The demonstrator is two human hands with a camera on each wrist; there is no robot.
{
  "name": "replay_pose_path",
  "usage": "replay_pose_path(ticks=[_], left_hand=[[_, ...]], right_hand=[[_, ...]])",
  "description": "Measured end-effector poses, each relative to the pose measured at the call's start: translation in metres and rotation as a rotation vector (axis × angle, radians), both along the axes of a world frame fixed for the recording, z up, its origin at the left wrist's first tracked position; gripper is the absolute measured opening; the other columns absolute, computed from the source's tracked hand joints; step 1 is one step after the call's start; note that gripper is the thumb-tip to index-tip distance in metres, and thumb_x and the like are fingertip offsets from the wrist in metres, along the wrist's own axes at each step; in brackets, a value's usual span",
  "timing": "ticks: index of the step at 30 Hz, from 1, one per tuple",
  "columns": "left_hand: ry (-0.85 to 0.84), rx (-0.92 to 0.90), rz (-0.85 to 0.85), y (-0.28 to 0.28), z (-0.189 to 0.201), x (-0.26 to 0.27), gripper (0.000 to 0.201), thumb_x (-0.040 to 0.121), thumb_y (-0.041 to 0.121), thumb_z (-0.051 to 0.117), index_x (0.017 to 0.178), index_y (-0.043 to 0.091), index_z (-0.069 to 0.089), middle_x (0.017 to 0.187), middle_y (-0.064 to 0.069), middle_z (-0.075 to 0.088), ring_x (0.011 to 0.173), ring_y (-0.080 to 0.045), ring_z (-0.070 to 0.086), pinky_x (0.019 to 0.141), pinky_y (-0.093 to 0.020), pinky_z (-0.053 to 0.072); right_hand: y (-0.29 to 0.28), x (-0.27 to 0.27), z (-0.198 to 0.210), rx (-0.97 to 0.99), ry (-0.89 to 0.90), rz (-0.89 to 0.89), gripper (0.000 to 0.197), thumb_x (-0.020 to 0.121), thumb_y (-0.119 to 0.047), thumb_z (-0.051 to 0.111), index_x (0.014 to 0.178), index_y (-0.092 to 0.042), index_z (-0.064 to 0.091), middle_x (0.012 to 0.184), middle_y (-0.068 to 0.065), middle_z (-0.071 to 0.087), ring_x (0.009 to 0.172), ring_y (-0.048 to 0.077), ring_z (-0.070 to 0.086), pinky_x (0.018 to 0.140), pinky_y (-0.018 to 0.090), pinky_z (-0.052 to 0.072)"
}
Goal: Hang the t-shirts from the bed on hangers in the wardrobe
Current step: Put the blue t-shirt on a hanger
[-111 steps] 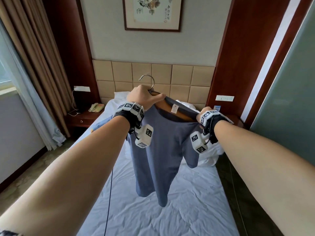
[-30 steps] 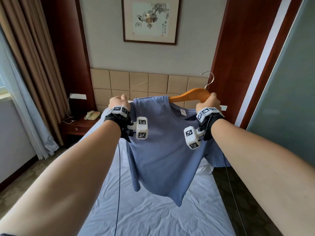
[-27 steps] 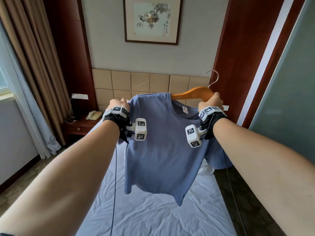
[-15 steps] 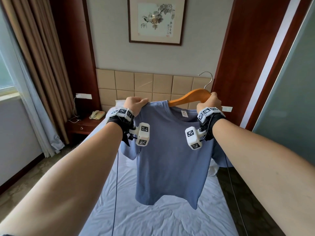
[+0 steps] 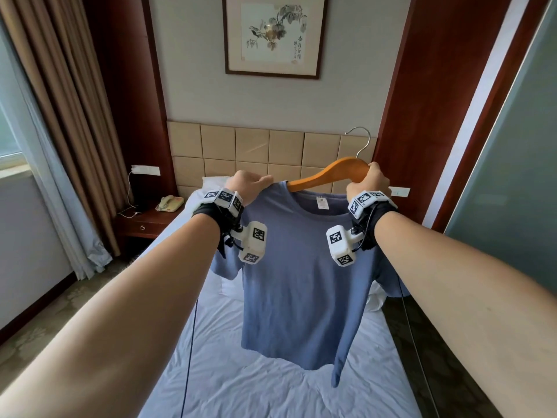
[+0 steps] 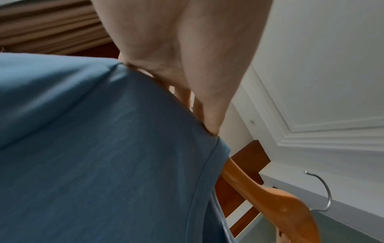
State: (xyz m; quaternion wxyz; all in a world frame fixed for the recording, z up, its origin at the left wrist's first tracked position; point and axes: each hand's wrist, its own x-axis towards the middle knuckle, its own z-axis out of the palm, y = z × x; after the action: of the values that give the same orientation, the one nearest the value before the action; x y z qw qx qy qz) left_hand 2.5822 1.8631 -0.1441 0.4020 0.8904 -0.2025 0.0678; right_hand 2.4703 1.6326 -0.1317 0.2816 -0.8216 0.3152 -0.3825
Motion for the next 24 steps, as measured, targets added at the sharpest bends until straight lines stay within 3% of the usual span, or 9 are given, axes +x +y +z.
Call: replay_pose_path(ticks=[4,7,12,16,18,21,24], left_hand=[[-0.082,0.016,-0.035,-0.005,0.001,-0.001,0.036,0.095,0.038,0.057,0.089,0.006,0.072,0.086,-0.015,0.065,0.076,-0.019,0.049,0.057,-0.024,0.033],[-0.101,-0.036,-0.016,-0.009,0.002,0.000,0.028,0.093,0.034,0.058,0.092,0.011,0.075,0.093,-0.014,0.071,0.081,-0.023,0.058,0.066,-0.027,0.043],[-0.131,-0.038,-0.114,-0.032,0.020,-0.019,0.030,0.094,0.045,0.053,0.086,0.022,0.072,0.085,0.002,0.070,0.082,-0.017,0.064,0.063,-0.022,0.042],[-0.054,-0.017,-0.244,-0.053,0.033,-0.036,0.040,0.093,0.053,0.054,0.098,0.016,0.069,0.085,-0.003,0.074,0.069,-0.016,0.070,0.053,-0.022,0.048],[0.007,-0.070,-0.243,-0.060,0.034,-0.038,0.043,0.087,0.060,0.057,0.090,0.018,0.066,0.078,-0.003,0.074,0.057,-0.015,0.069,0.047,-0.022,0.048],[-0.013,-0.127,-0.121,-0.061,0.034,-0.039,0.054,0.078,0.070,0.060,0.071,0.017,0.067,0.060,0.000,0.068,0.044,-0.014,0.057,0.048,-0.024,0.050],[-0.085,-0.152,-0.017,-0.052,0.029,-0.037,0.055,0.074,0.066,0.060,0.069,0.013,0.072,0.053,0.001,0.065,0.043,-0.015,0.054,0.053,-0.029,0.052]], right_hand=[[0.002,0.004,0.000,-0.017,0.008,0.020,0.022,0.084,-0.010,0.060,0.104,-0.016,0.054,0.103,0.010,0.067,0.092,0.036,0.065,0.070,0.033,0.044],[0.002,0.005,0.001,-0.037,0.022,0.061,0.020,0.081,-0.012,0.062,0.100,-0.016,0.055,0.098,0.009,0.066,0.086,0.036,0.065,0.067,0.032,0.045],[0.012,0.009,0.007,-0.104,0.146,0.189,0.018,0.078,-0.022,0.065,0.095,-0.020,0.058,0.093,0.005,0.067,0.083,0.032,0.064,0.071,0.034,0.052],[0.033,0.014,0.011,-0.199,0.223,0.328,0.021,0.077,-0.030,0.070,0.093,-0.022,0.059,0.090,0.004,0.067,0.082,0.031,0.063,0.073,0.036,0.052],[0.043,0.018,0.012,-0.235,0.246,0.375,0.023,0.078,-0.031,0.071,0.097,-0.023,0.062,0.093,0.004,0.067,0.083,0.030,0.062,0.071,0.033,0.048],[0.049,0.020,0.014,-0.238,0.307,0.457,0.028,0.075,-0.022,0.073,0.103,-0.021,0.068,0.097,0.004,0.070,0.083,0.026,0.064,0.069,0.030,0.048],[0.039,0.016,0.018,-0.028,0.283,0.735,0.028,0.081,-0.024,0.078,0.106,-0.015,0.070,0.100,0.008,0.072,0.093,0.019,0.064,0.081,0.035,0.051]])
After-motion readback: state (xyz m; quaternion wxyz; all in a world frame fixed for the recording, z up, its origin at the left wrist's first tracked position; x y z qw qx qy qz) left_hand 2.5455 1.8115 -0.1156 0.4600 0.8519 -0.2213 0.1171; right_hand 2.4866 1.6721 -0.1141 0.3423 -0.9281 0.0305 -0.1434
